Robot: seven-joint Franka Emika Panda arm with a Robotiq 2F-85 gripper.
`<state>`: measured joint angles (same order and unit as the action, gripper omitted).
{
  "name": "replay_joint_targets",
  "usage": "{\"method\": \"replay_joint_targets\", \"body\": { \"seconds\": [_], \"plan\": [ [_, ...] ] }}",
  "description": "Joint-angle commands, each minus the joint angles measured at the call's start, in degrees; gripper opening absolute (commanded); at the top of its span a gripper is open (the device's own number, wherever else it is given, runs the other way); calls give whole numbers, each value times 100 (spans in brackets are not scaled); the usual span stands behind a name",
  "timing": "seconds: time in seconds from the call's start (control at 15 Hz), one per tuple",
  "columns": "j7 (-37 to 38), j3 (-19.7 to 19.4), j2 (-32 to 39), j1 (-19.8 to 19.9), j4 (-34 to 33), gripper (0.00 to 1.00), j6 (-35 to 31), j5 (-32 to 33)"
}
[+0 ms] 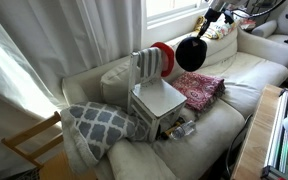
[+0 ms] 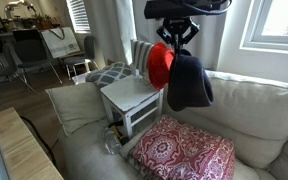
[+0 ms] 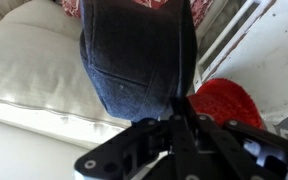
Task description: Lift the black and red hats, hang the red hat on the chair and put the black hat on the chair seat
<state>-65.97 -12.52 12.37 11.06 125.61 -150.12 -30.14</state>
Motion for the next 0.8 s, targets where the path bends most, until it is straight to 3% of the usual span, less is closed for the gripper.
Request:
{"method": "replay_joint_targets", "body": {
  "seconds": [0.0,0.2,0.27,0.33,0.4,0.73],
  "plan": [
    [778,100,-752,70,655,1,473,1031],
    [1098,214,-1187,6,932,1,898,1358],
    [984,289,-1332,-6,983,1,1120,1178],
    [884,240,-885,47,661,1,862,1114],
    [882,257,-982,20,702,5,911,1109],
    [882,265,-927,50,674,5,907,1110]
  ]
}}
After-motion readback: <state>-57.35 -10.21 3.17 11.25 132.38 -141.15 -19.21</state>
